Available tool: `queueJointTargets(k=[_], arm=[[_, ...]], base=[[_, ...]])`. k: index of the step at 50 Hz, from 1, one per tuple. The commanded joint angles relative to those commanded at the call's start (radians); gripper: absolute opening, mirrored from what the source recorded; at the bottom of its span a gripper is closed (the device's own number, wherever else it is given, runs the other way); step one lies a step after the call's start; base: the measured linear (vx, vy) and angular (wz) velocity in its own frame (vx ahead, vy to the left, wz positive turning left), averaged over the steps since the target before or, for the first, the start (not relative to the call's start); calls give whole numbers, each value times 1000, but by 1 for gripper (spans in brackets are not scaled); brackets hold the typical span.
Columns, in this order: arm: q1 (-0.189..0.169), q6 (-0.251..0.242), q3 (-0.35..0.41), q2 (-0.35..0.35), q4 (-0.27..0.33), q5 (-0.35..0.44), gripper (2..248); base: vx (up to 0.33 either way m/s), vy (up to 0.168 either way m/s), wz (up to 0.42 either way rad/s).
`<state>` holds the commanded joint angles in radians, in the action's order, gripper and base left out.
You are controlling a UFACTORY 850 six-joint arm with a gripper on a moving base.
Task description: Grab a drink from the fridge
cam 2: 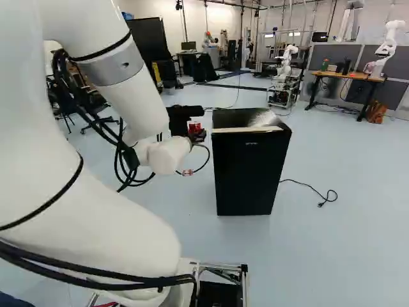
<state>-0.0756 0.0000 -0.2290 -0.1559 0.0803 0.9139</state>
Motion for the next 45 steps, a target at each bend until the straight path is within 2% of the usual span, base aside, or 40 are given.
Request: queueJointTargets(k=[22, 45], arm=[[52, 0, 98, -85, -56, -29, 96], [75, 0, 140, -122, -79, -41, 96]], base=[[0, 0, 0], [0, 0, 0]])
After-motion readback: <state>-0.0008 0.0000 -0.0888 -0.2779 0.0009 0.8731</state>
